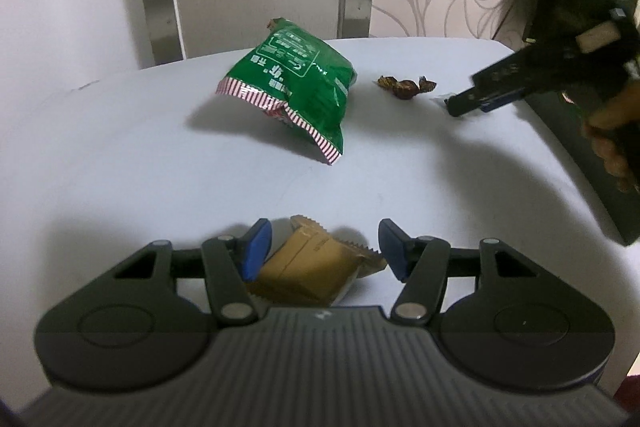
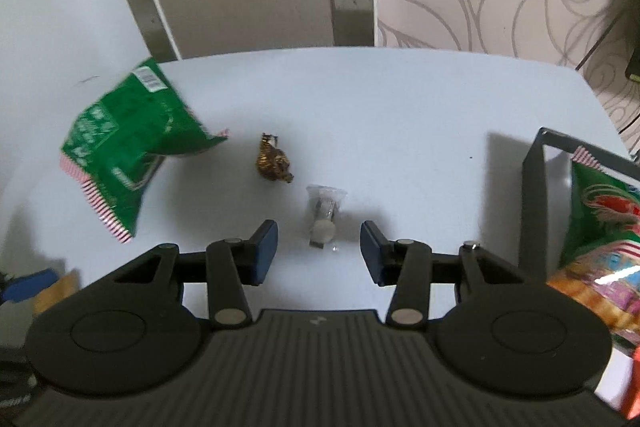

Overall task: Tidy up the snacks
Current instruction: 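Position left gripper around the brown square pack while right hovers over the clear candy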

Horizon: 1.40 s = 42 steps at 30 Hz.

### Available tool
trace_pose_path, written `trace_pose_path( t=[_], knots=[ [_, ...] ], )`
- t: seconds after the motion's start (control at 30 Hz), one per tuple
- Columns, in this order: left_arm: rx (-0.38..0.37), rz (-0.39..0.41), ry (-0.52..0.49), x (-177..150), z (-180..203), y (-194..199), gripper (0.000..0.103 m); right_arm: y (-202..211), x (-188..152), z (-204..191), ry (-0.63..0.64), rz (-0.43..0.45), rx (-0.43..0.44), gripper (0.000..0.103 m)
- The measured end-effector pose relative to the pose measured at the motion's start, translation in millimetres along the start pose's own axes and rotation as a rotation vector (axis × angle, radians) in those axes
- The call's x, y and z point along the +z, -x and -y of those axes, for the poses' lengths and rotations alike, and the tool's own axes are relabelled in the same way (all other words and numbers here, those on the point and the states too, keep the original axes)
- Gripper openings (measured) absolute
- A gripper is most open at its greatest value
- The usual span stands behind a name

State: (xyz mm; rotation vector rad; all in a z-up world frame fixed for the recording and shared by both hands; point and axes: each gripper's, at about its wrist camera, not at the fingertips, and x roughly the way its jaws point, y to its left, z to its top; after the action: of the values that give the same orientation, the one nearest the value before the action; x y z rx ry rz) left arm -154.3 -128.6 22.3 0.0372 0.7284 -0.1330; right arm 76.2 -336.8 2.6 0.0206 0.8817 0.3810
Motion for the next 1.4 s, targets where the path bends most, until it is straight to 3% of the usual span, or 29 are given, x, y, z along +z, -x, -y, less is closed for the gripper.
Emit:
trace_pose_path(
  t=[0.03, 0.17, 0.2, 0.4, 0.83, 0.9, 0.93, 0.97, 1.03, 1.4],
  knots=[
    [-0.003, -0.001, -0.007, -1, -1, 1, 0.062, -5, 1, 0, 0.002, -0.005, -0.005, 0.052],
    [-0.017, -0.005, -0.021, -2, -4, 2, 0.063, -13, 0, -3, 0.068, 0.004, -0.028, 0.027],
    [-0.020, -0.007, -0.026, -1, -5, 1, 0.063, -13, 0, -3, 0.075, 0.003, -0.023, 0.025],
    [-0.051, -0.017, -0.052, -3, -8, -6, 0.064, 5, -24, -11, 0.127, 0.006, -0.047, 0.025],
    [-0.099, -0.004, -0.144, -3, -6, -12, 0.073, 84, -126, -43, 0.123, 0.017, -0.065, 0.026],
    [-0.105, -0.002, -0.153, -3, -7, -12, 0.073, 87, -134, -46, 0.090, 0.028, -0.076, 0.031],
    [-0.109, -0.001, -0.156, -4, -8, -12, 0.073, 89, -137, -48, 0.083, 0.032, -0.078, 0.043],
    [-0.112, -0.001, -0.158, -4, -8, -11, 0.073, 91, -142, -51, 0.079, 0.033, -0.081, 0.063],
    [-0.116, 0.001, -0.161, -5, -9, -10, 0.073, 92, -151, -56, 0.063, 0.035, -0.095, 0.078],
    [-0.121, 0.028, -0.211, -18, -14, 0, 0.074, 99, -164, -61, 0.050, 0.039, -0.100, 0.082]
  ],
)
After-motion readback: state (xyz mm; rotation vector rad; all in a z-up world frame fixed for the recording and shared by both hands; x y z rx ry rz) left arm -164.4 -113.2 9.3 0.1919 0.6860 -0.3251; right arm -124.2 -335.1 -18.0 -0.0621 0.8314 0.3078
